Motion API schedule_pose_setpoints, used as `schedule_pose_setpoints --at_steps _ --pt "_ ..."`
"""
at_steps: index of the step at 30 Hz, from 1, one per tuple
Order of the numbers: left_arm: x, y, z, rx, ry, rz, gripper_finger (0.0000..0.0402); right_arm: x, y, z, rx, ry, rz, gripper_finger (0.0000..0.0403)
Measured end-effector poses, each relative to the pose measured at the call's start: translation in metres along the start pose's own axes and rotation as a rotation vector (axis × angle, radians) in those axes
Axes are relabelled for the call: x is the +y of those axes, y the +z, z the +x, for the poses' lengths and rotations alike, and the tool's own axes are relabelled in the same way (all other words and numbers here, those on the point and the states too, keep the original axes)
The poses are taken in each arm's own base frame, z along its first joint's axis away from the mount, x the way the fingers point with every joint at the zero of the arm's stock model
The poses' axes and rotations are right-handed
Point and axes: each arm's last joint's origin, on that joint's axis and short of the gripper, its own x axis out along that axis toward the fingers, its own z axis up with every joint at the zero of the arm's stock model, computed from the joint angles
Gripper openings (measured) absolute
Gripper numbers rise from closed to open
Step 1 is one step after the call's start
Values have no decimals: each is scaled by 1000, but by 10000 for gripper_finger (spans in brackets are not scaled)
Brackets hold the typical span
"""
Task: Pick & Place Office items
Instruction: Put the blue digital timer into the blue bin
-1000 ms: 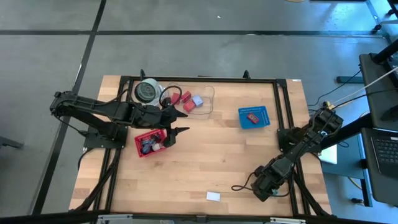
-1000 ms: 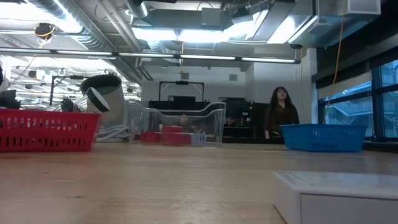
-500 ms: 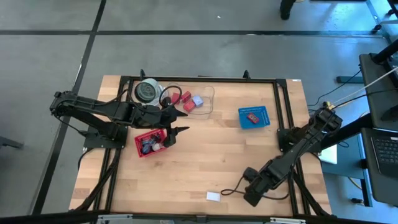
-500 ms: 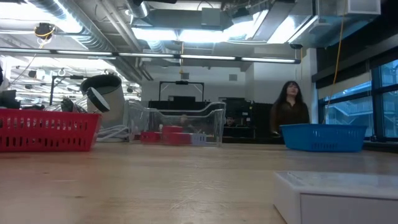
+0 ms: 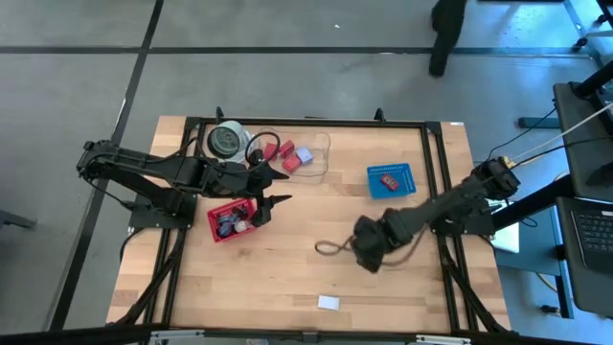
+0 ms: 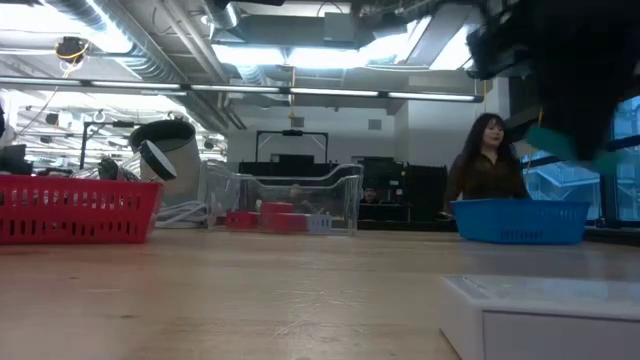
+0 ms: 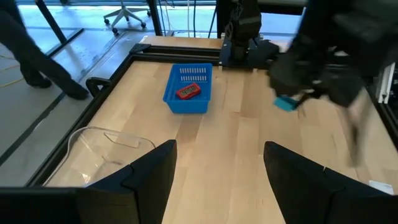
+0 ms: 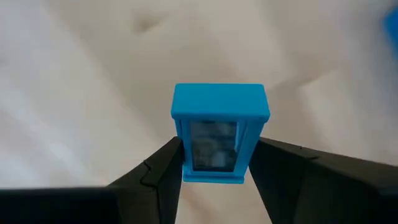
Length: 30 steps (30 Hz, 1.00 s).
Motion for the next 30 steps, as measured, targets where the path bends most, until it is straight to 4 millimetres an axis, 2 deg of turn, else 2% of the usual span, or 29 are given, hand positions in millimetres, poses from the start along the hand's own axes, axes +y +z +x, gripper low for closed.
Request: schedule_pose_setpoints --at_steps 6,13,16,18,25,30 --pt "0 0 0 2 0 -3 239 -47 31 -6 43 -184 24 164" --pt "0 -1 0 5 1 -1 239 -93 43 -39 -100 -217 121 165" --pt "0 -1 0 5 1 0 239 -112 45 -47 -152 -240 201 165" --pt "0 -1 0 5 1 6 239 -123 45 -44 -148 -260 246 165" --pt "0 -1 0 5 1 9 239 -158 42 -8 -73 -374 392 165" --pt "0 -1 0 5 1 9 239 -174 48 12 -99 -371 444 165"
